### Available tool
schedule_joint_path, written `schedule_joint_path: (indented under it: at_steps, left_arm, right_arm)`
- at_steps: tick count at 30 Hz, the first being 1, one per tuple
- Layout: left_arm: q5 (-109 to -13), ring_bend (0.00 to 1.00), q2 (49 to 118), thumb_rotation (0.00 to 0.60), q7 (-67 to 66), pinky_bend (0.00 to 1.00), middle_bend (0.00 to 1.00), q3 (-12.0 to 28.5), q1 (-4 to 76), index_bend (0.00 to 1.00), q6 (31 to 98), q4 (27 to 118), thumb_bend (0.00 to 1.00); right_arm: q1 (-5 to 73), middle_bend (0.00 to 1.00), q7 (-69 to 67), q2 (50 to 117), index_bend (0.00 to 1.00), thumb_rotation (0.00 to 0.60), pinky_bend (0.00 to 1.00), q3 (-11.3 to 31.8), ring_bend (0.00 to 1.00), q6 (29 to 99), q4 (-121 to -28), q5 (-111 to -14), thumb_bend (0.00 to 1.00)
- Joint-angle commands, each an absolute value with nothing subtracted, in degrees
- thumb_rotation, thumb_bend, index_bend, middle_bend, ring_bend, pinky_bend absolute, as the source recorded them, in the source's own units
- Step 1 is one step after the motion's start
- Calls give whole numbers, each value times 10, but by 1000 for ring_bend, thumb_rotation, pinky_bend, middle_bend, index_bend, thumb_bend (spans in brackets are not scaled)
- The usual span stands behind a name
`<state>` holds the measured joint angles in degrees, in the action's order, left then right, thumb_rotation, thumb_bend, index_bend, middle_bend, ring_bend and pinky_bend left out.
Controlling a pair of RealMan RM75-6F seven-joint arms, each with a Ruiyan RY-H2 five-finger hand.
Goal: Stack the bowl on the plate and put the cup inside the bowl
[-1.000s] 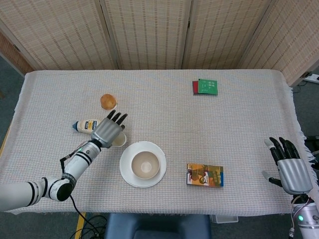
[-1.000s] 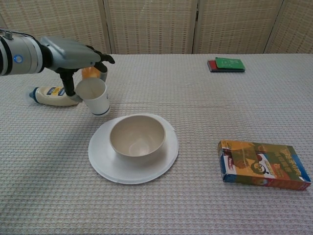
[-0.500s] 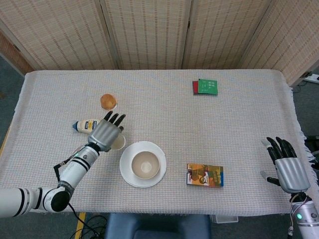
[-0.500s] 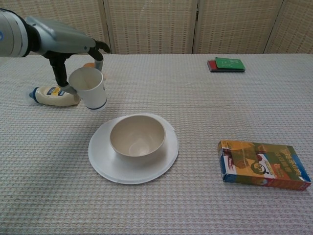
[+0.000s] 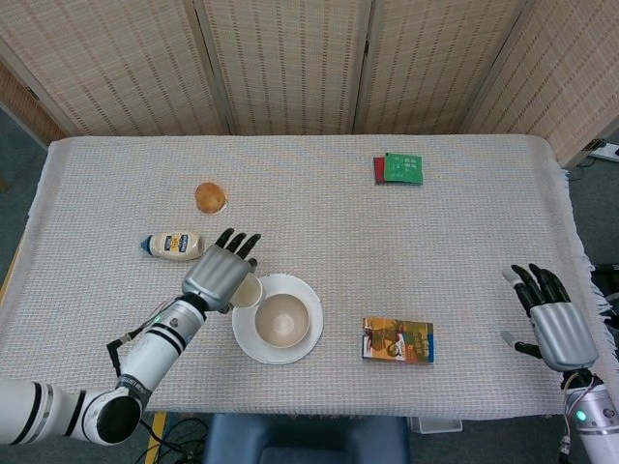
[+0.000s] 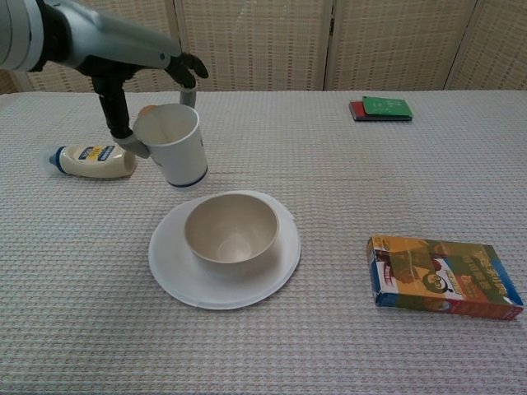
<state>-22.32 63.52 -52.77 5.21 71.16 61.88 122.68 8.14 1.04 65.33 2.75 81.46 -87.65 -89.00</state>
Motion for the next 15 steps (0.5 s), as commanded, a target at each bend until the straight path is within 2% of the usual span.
schedule_joint_path:
  at_steps: [1,10,15]
  left_arm:
    - [-201,0,660,600,-540,57,0,60,730,445,636,1235,235]
    - [-163,0,707,600,-570,57,0,64,758,446,698,1270,234]
    - [-148,0,744,600,-583,56,0,71,773,455,714,1252,234]
  right_arm:
    - [84,78,-9,648,91,600,77,28,3,817,-871,-895,163]
    - [87,78,-47,644,91,600,77,24,3,827,-855,-917,164]
    - [89,78,-69,642,91,600,77,23,3,832,-847,-922,164]
